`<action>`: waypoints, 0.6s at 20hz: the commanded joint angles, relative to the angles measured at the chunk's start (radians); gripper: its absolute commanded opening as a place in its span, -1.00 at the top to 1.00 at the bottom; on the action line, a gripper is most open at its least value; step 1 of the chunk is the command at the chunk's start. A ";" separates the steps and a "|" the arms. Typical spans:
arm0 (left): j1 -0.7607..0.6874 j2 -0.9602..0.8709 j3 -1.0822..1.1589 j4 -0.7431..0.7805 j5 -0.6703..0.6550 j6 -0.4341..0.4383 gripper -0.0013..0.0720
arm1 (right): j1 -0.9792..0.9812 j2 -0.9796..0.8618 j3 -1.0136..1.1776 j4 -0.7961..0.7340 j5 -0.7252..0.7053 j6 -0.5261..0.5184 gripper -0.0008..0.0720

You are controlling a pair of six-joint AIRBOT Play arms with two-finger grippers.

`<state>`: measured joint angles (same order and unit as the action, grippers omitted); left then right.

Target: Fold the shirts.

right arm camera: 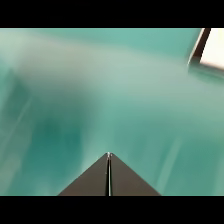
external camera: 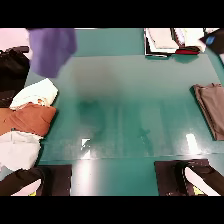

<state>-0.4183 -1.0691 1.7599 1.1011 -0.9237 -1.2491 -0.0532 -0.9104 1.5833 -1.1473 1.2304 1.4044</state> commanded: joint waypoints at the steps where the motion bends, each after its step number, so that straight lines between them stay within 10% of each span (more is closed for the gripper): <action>1: -0.198 -0.074 0.016 0.021 -0.072 0.027 0.91 | 0.000 0.000 0.115 -0.061 -0.023 0.001 0.91; 3: -0.274 -0.166 -0.016 0.020 -0.119 0.027 0.89 | 0.000 0.000 0.131 -0.060 -0.015 0.001 0.91; 5: -0.312 -0.261 -0.041 0.020 -0.148 0.003 -0.56 | 0.000 0.000 0.130 -0.058 -0.011 0.001 0.91; 12: -0.023 -0.333 -0.069 0.039 -0.225 -0.159 -0.50 | 0.000 0.000 0.130 -0.059 0.003 0.001 0.91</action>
<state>-0.5587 -1.3800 1.7119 1.1339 -1.0882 -1.3407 -0.0532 -0.9104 1.7100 -1.2045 1.2293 1.4052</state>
